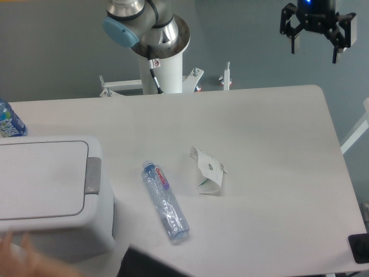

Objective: Open the trash can
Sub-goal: 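Move the open gripper down toward the trash bin lid's edge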

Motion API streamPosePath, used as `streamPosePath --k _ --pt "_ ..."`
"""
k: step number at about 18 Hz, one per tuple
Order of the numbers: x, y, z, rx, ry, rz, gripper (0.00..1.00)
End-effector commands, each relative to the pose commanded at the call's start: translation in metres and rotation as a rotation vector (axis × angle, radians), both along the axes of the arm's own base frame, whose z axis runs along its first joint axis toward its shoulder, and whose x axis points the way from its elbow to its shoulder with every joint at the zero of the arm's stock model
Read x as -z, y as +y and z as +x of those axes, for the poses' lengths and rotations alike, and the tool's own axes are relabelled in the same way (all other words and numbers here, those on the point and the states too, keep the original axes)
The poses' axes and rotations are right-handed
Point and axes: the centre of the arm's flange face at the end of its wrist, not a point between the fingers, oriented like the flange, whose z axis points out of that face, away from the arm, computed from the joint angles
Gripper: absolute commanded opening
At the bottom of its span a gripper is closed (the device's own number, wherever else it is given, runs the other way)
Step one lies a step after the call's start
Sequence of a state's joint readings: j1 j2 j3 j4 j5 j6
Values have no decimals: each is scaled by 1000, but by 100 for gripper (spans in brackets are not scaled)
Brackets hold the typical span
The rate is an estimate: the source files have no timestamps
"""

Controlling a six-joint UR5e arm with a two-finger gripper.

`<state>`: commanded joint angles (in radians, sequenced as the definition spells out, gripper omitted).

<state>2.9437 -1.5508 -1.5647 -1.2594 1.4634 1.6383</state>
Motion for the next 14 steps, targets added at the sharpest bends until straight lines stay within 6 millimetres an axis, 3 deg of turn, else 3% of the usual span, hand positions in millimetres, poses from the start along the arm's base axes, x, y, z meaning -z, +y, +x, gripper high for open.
streamPosePath --k 6,11,14 --pt "-2 4 1 -67 -15 41 100" --pt "2 23 -2 -296 -141 265 100" --pt "4 48 1 -405 -213 351 100"
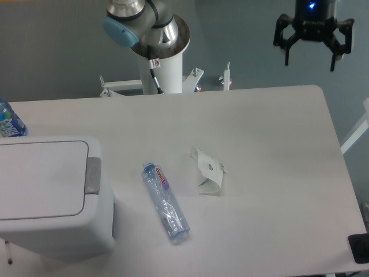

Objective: Open the trash can
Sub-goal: 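Move the open gripper down toward the trash bin lid's edge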

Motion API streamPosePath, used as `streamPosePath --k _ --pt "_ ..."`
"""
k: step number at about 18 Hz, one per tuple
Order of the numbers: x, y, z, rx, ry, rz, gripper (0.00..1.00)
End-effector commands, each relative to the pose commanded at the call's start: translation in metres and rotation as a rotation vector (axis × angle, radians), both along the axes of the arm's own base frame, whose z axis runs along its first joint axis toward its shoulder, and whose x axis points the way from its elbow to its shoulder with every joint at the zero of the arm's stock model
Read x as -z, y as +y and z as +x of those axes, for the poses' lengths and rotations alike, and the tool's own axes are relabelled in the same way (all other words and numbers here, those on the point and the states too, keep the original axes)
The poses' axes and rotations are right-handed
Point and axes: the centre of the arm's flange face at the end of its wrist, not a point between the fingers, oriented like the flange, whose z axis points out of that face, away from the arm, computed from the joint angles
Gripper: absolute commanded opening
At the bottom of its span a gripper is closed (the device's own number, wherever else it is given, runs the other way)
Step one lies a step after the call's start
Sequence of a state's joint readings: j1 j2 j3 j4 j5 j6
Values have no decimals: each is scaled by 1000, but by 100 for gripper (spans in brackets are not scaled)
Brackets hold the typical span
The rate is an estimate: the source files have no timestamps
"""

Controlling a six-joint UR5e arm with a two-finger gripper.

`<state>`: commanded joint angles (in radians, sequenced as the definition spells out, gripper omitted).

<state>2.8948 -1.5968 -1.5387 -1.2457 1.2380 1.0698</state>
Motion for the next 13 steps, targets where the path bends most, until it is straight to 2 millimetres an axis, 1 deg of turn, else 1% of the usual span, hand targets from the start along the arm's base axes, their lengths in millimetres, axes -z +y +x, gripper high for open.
streamPosePath --k 1,4,6,7,9,11,13 --pt "4 16 3 -15 -26 9 100" --pt "6 65 15 -84 -96 40 100" --pt "5 104 24 -149 -151 65 100" --pt "1 117 28 -179 -170 79 100" --pt "-7 138 43 -211 -195 104 100" --pt "-2 167 62 -213 -230 105 100" --pt "-2 180 73 -233 -242 120 100"
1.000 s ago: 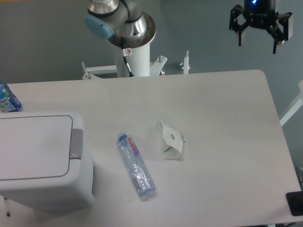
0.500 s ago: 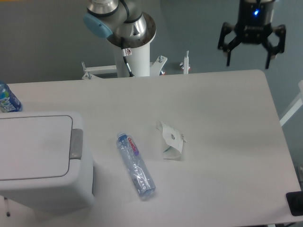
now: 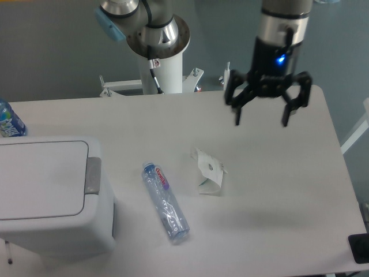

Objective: Open the trash can
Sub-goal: 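Move the open gripper down toward the trash bin lid's edge, then lower the gripper finger onto the lid's edge beside the bin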

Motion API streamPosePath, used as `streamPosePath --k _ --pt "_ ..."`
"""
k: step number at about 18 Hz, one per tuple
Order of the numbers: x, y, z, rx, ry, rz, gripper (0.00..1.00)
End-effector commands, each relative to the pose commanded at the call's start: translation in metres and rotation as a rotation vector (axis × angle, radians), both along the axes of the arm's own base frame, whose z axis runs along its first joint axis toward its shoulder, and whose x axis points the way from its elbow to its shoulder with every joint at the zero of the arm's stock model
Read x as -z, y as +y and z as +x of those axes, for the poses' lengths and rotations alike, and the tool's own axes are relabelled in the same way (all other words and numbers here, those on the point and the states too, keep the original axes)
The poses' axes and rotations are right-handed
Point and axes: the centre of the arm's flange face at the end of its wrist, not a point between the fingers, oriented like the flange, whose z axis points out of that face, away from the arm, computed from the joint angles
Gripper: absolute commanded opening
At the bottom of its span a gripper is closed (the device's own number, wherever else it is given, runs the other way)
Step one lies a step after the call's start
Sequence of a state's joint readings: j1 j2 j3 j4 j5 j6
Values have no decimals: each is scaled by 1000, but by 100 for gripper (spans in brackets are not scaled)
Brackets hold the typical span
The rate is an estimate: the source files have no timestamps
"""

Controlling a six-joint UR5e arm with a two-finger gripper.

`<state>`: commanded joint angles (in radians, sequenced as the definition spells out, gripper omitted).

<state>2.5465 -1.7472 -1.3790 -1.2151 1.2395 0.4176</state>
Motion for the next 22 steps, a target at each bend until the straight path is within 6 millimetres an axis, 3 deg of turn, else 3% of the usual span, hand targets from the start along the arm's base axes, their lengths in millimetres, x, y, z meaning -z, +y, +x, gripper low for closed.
streamPosePath --k 3,11,22 --pt "-4 22 20 -45 -16 41 100" --pt "15 75 74 -46 -95 42 100" --pt "35 107 110 -4 -120 34 100"
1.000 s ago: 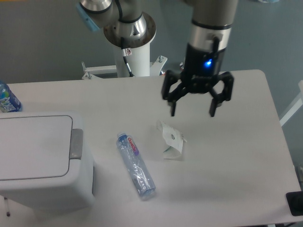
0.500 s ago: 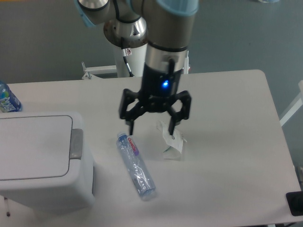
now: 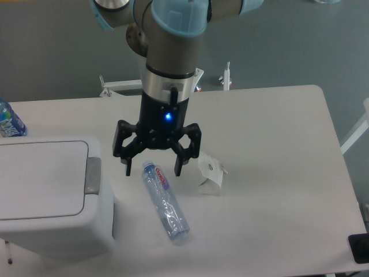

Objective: Open the trash can
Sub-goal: 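Lower the gripper finger onto the lid's edge beside the bin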

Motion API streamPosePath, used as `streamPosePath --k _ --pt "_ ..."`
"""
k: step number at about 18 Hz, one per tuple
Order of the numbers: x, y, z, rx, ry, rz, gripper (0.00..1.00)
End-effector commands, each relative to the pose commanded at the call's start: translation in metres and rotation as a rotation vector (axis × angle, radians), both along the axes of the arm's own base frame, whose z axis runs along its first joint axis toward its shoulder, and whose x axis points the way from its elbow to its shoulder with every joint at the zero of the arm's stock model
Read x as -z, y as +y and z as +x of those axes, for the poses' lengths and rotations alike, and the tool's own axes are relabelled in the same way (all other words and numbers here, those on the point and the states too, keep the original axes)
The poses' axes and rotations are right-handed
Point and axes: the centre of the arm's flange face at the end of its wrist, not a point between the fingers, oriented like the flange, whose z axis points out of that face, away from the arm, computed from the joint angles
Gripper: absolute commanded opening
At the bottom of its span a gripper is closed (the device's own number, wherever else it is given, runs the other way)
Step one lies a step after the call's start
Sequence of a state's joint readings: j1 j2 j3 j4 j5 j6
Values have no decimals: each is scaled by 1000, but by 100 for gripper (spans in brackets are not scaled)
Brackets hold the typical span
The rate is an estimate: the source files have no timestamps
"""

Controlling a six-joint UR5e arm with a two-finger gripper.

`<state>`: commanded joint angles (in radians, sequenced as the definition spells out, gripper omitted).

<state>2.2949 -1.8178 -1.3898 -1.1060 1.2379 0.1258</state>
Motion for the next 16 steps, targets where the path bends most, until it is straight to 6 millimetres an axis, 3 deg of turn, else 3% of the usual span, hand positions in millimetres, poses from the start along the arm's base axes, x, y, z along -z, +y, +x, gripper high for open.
streamPosePath --k 8,16 --pt "9 15 20 40 -9 -11 100" --pt "14 18 28 52 -15 -18 100"
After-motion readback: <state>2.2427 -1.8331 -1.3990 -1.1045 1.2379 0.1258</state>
